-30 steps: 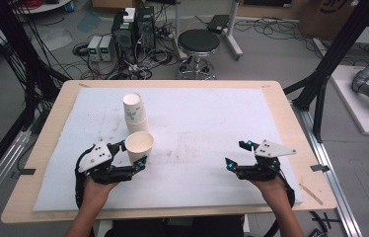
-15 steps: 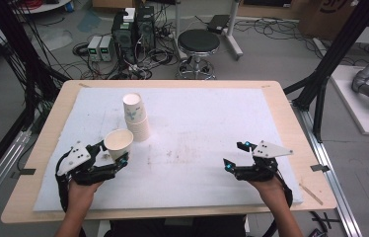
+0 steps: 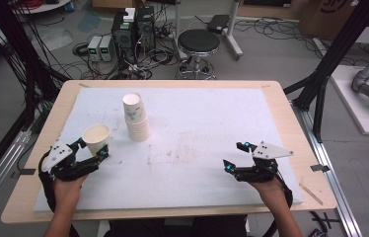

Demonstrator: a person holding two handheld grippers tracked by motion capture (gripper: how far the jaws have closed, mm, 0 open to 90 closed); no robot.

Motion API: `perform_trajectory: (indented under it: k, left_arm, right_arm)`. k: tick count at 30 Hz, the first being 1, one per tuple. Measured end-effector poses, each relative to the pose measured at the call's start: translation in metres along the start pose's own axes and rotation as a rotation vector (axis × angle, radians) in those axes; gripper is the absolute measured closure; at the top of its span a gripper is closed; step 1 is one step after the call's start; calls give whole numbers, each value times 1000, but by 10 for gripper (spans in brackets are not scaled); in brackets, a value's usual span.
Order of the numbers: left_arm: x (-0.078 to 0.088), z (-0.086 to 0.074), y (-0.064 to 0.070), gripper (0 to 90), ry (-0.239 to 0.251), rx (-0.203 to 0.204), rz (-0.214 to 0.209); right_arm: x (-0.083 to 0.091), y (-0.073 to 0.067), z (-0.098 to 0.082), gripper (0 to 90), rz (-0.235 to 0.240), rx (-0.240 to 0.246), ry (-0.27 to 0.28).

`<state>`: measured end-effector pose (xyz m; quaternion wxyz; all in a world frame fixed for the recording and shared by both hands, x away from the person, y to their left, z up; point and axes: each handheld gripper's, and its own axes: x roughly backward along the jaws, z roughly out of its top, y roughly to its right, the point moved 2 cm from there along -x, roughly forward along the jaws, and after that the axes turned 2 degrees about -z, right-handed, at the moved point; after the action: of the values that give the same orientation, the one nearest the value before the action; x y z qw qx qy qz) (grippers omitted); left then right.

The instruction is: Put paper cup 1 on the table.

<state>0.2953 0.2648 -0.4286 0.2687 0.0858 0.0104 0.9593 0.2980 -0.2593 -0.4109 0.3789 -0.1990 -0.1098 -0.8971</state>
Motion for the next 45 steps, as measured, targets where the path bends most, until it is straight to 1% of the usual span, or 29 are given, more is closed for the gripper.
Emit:
perform_trajectory:
  k: [2, 4, 5, 7, 10, 14, 15, 19, 21, 23, 25, 26, 30, 31, 34, 35, 37, 42, 45]
  left_arm:
    - [0, -1, -10, 308, -4, 1, 35]
    - [-2, -3, -23, 309, -1, 24, 60]
    - [-2, -5, -28, 309, 3, 24, 77]
    - [-2, -7, -35, 310, 9, 22, 88]
    - [-4, -12, -39, 311, -15, 18, 96]
    - [-9, -17, -41, 312, -49, 23, 95]
    - [-10, -18, -41, 312, -51, 28, 96]
    - [-13, -22, -43, 311, -77, 37, 100]
    - [-14, -23, -43, 309, -89, 33, 102]
    - [-16, -24, -42, 308, -112, 22, 101]
    - [-18, -26, -42, 308, -152, 2, 109]
    - [-19, -27, -42, 308, -168, 0, 115]
    - [-21, -27, -40, 310, -189, -6, 131]
    - [-21, -27, -40, 310, -197, -8, 133]
    - [-21, -28, -37, 310, -260, -27, 152]
    - [-21, -28, -36, 310, -264, -34, 156]
    - [-19, -28, -34, 310, -276, -35, 164]
    - [-13, -29, -31, 310, -302, -17, 188]
    - [-10, -30, -30, 306, -320, -12, 193]
  right_arm:
    - [0, 1, 0, 221, 0, -5, 1]
    - [0, 1, 0, 221, -1, -8, 0]
    - [0, 0, 0, 221, -1, -8, 1]
    - [-1, 0, 0, 221, -1, -4, 0]
    - [-1, 0, 0, 221, 1, -5, -8]
    - [-2, 0, -1, 221, -2, -11, -13]
    - [-2, 0, -1, 221, -1, -4, -9]
    - [-1, -1, -1, 220, -2, -13, -11]
    - [0, 0, -1, 221, -1, -10, -11]
    - [0, 0, -1, 221, -1, -9, -10]
    - [0, 0, -1, 221, 1, -9, -11]
    - [0, -1, -1, 221, 2, -8, -10]
    - [-1, 0, -1, 226, 3, -2, -13]
    - [-1, 0, -2, 239, 7, -1, -15]
    - [0, -1, -1, 241, 9, 3, -14]
    - [0, -1, -1, 241, 9, 9, -11]
    - [0, -2, -1, 241, 13, 10, -14]
    - [1, -1, -1, 240, 21, 3, -13]
    - [1, -1, -1, 232, 20, 7, -15]
